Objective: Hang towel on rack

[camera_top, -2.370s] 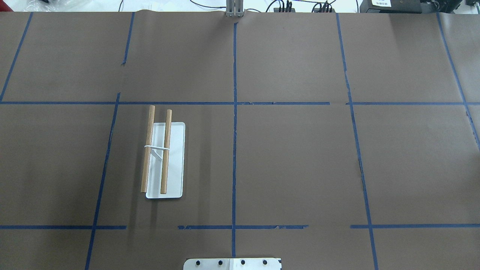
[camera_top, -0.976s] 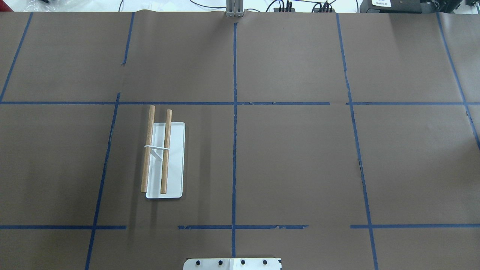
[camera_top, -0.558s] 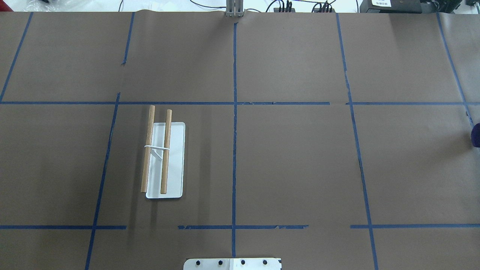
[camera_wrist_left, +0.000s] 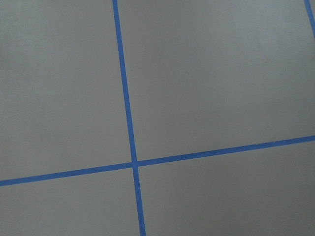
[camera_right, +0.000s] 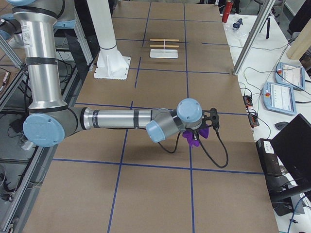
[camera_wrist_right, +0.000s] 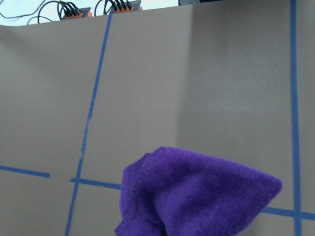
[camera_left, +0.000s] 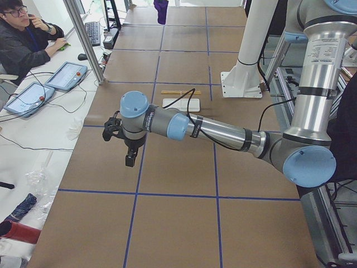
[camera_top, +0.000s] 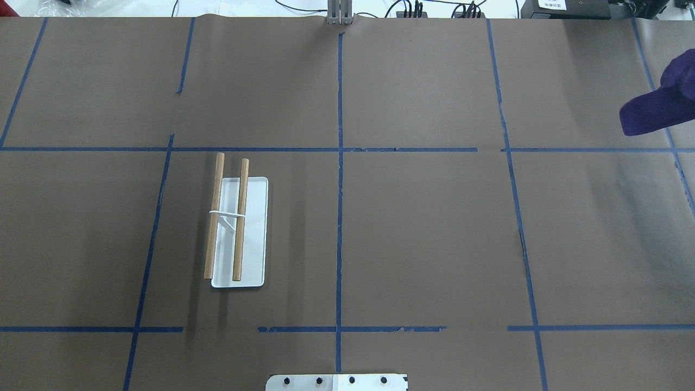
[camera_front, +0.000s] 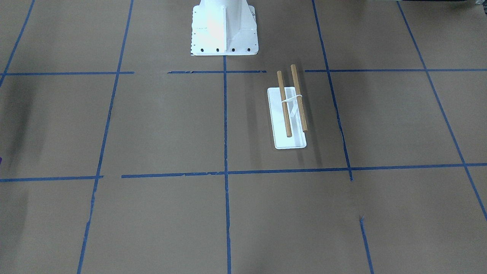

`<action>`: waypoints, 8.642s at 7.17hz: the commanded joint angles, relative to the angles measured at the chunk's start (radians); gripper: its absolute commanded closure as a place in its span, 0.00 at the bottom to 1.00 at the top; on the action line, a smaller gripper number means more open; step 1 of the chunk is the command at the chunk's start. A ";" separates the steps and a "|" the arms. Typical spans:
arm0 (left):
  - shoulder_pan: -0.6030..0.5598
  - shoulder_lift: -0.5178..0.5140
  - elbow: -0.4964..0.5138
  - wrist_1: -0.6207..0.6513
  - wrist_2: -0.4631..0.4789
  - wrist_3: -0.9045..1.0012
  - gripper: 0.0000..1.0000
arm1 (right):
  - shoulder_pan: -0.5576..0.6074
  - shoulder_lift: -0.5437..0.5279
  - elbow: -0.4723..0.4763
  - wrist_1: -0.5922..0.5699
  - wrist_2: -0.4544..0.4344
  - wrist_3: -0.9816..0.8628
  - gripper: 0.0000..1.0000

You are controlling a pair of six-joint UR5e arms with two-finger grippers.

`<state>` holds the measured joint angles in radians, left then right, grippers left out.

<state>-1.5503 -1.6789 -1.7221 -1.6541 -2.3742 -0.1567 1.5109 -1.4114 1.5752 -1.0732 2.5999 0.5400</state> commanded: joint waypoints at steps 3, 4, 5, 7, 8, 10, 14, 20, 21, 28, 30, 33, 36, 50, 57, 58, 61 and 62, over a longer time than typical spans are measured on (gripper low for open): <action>0.209 -0.008 0.006 -0.446 0.001 -0.455 0.00 | -0.269 0.193 0.080 0.218 -0.242 0.587 1.00; 0.278 -0.027 0.012 -0.595 0.004 -0.654 0.00 | -0.361 0.193 0.098 0.352 -0.391 0.789 1.00; 0.315 -0.072 0.010 -0.692 0.000 -0.872 0.00 | -0.450 0.193 0.115 0.483 -0.540 0.954 1.00; 0.341 -0.160 -0.007 -0.727 -0.003 -1.186 0.00 | -0.637 0.192 0.227 0.550 -0.831 1.136 1.00; 0.358 -0.185 -0.004 -0.804 -0.016 -1.342 0.00 | -0.738 0.193 0.296 0.550 -0.983 1.205 1.00; 0.464 -0.263 0.015 -0.967 -0.008 -1.719 0.00 | -0.939 0.197 0.420 0.574 -1.278 1.262 1.00; 0.579 -0.395 0.015 -0.977 0.081 -2.070 0.00 | -1.072 0.229 0.422 0.694 -1.434 1.247 1.00; 0.729 -0.495 0.021 -0.975 0.194 -2.138 0.00 | -1.092 0.235 0.425 0.694 -1.431 1.201 1.00; 0.739 -0.518 0.038 -0.972 0.200 -2.138 0.00 | -1.095 0.235 0.425 0.696 -1.428 1.200 1.00; 0.773 -0.565 0.065 -0.972 0.204 -2.130 0.00 | -1.129 0.243 0.425 0.696 -1.417 1.069 1.00; 0.780 -0.567 0.067 -0.969 0.223 -2.130 0.06 | -1.132 0.241 0.445 0.697 -1.416 1.069 1.00; 0.780 -0.565 0.069 -0.966 0.224 -2.130 0.88 | -1.132 0.241 0.456 0.697 -1.397 1.069 1.00; 0.779 -0.561 0.064 -0.966 0.224 -2.133 1.00 | -1.130 0.238 0.465 0.699 -1.393 1.071 1.00; 0.753 -0.440 -0.048 -0.960 0.228 -1.952 1.00 | -0.769 -0.165 0.551 0.701 -0.967 0.937 0.00; 1.010 -0.285 -0.178 -0.960 0.906 -1.517 1.00 | -0.589 -0.246 0.549 0.221 -0.824 0.470 0.00; 1.016 -0.219 -0.195 -0.960 0.941 -1.430 1.00 | -0.583 -0.268 0.548 0.198 -0.825 0.433 0.00; 1.047 -0.084 -0.198 -0.954 1.026 -1.305 1.00 | -0.563 -0.282 0.557 0.046 -0.821 0.344 0.00; 1.047 -0.038 -0.212 -0.955 1.026 -1.279 1.00 | -0.558 -0.282 0.557 0.036 -0.798 0.342 0.00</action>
<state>-0.5055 -1.7702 -1.9234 -2.6089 -1.3565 -1.4714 0.9453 -1.6927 2.1307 -1.0053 1.7842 0.9051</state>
